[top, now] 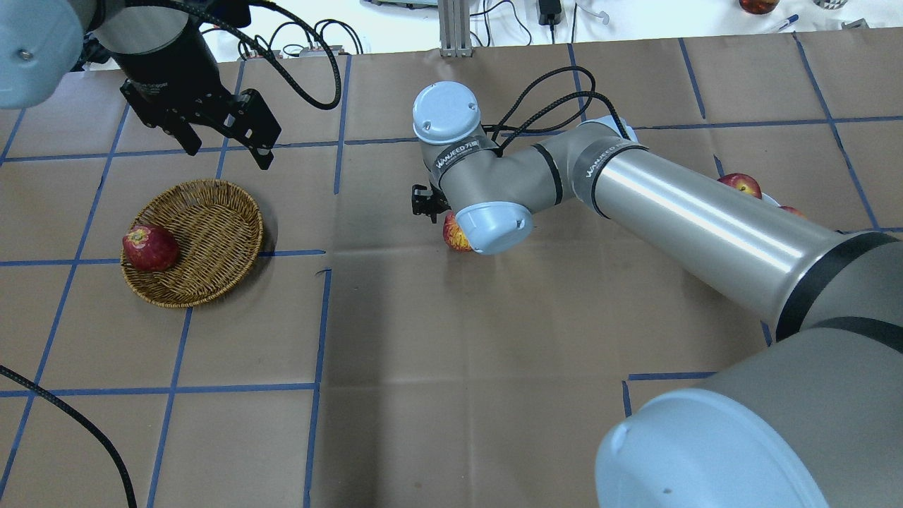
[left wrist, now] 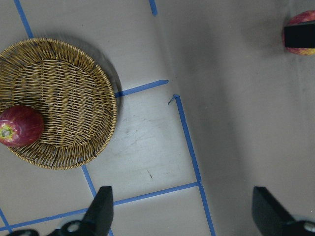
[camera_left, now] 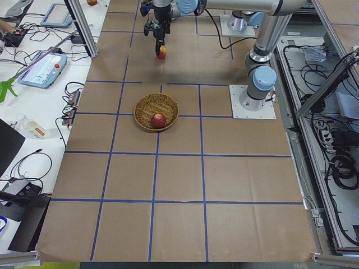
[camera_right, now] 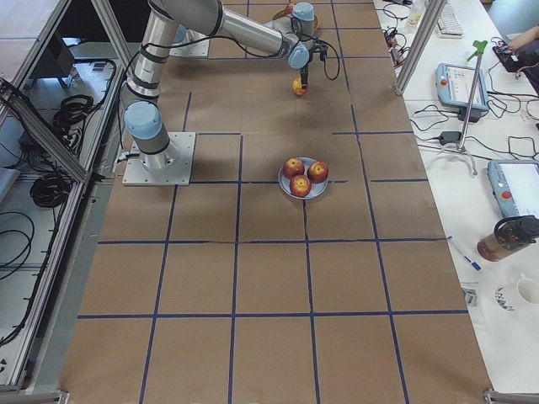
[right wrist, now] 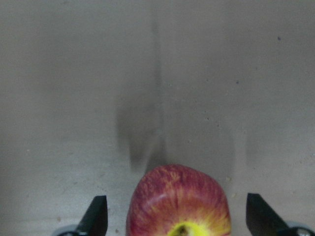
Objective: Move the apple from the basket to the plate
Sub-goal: 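Lower the right gripper onto the apple at table center and close it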
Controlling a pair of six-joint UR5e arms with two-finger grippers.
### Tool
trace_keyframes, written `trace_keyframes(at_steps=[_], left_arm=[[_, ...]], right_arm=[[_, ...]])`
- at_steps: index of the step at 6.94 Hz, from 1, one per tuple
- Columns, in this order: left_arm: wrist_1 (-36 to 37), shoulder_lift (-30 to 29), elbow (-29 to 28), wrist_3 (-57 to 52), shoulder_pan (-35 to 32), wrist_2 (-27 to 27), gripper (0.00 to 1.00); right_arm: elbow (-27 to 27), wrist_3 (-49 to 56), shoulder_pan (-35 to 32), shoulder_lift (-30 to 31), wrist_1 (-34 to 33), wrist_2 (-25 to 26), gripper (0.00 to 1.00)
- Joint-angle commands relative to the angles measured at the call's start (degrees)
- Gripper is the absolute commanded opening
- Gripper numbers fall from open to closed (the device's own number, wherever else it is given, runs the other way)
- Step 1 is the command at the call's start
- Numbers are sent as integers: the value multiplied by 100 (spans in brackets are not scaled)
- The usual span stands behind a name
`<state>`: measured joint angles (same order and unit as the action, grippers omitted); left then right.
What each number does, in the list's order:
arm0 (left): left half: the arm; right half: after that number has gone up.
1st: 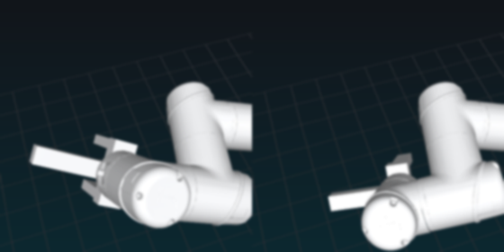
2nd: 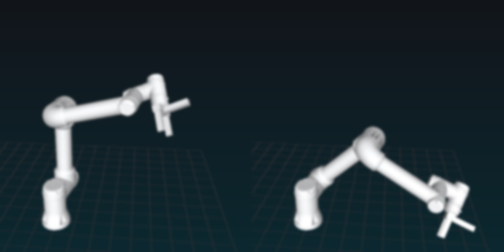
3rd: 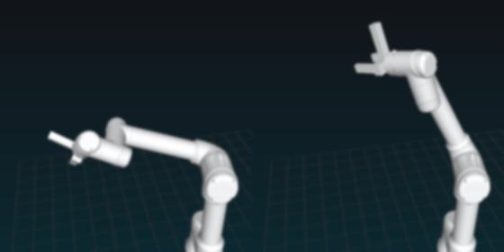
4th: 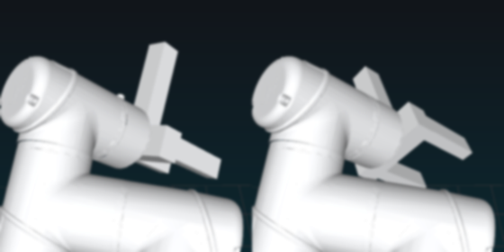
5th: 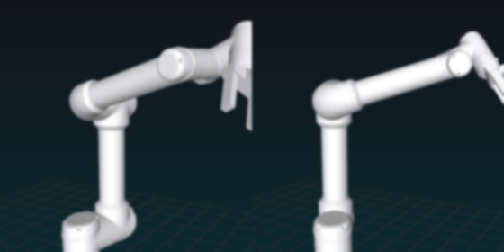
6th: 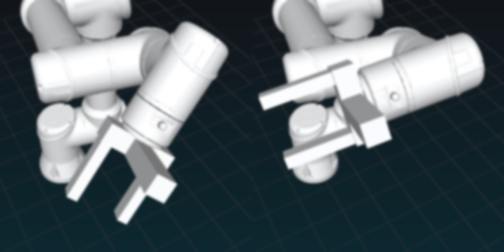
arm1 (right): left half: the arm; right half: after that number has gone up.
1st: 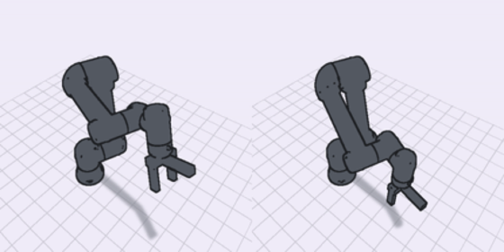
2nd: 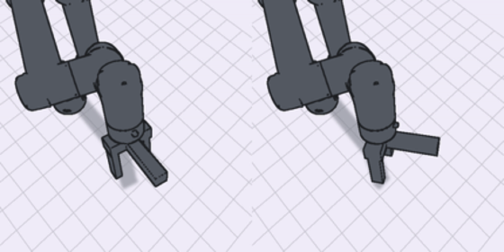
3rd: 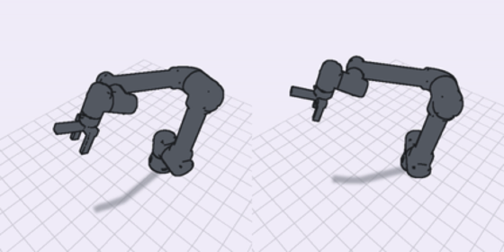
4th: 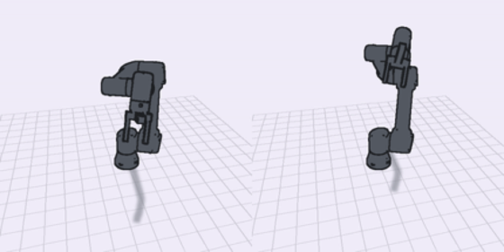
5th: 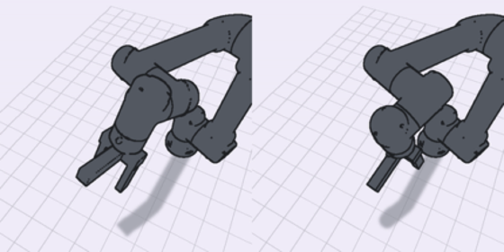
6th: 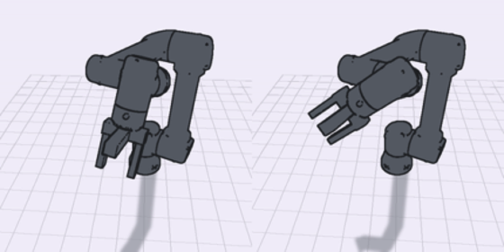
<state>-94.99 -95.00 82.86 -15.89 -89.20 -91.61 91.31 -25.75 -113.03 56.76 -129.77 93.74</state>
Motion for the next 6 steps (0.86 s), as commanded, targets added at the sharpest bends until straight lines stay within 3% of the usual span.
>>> trace_keyframes(at_steps=[1,3,4,6], left_arm=[[7,-1,3,-11,-1,2,99],[-2,34,29,-11,-1,-6,99],[-2,25,20,-11,-1,-6,99],[-2,25,11,-20,-1,-6,99]], right_arm=[[89,114,0,-51,-48,-22,100],[80,123,9,-59,-48,4,72],[71,123,9,-51,-48,4,64],[-8,123,27,54,-39,4,63]])
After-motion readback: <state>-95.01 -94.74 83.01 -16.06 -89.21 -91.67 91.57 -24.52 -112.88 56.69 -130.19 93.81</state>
